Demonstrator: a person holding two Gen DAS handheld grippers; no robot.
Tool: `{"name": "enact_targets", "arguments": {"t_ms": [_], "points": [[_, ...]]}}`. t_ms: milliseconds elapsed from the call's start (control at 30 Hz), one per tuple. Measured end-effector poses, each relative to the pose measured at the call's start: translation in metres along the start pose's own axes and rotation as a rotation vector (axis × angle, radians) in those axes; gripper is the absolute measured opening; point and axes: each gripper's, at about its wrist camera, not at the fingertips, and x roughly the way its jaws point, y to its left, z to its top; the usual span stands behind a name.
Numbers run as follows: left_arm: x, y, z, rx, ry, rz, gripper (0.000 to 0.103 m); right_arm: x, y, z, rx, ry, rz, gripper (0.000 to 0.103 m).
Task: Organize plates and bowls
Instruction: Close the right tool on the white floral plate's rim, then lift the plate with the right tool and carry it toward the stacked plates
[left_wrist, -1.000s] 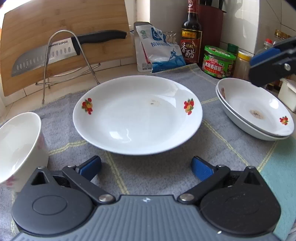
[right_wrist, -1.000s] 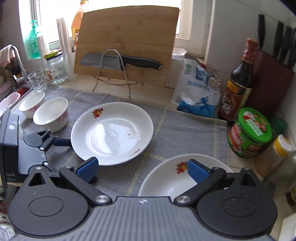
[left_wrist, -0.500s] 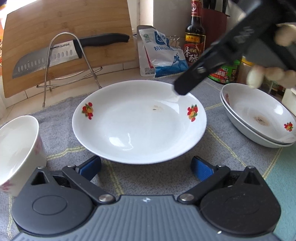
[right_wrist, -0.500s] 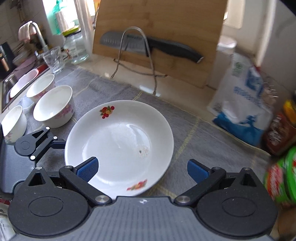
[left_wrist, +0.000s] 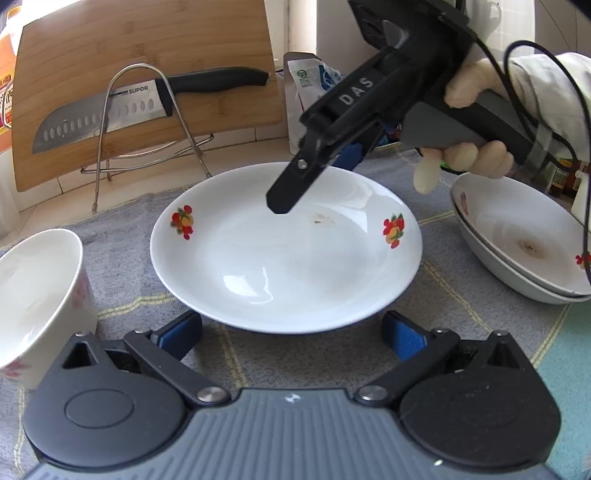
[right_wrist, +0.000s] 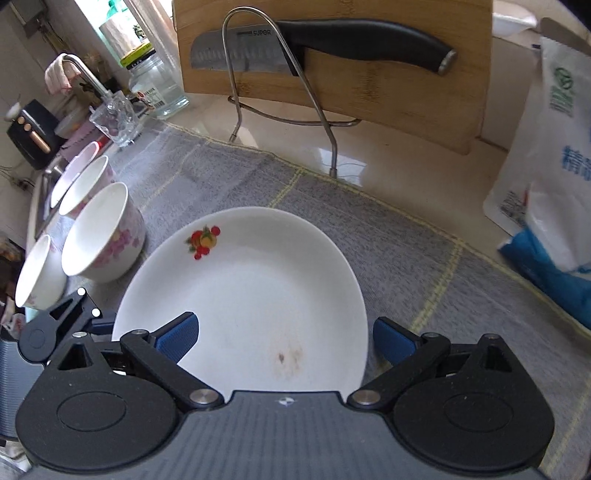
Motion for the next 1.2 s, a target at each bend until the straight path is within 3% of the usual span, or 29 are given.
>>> {"name": "enact_targets", "arguments": {"t_ms": [367,733,1200], "points": [[0.0,0.0,0.002,0.019,0.006,0.027,0.102,0.004,-0.007,0.015,-0.014,0.014,0.043,0.094],[-0.001,0.003,0.004,0.031,-0.004,0.03,0.1,0.005,-0.035,0.029,0.165,0.087,0.203,0.085],[0.0,0.002,0.006,0.054,0.011,0.014,0.1,0.005,-0.032,0.03,0.174,0.118,0.195,0.084]]}}
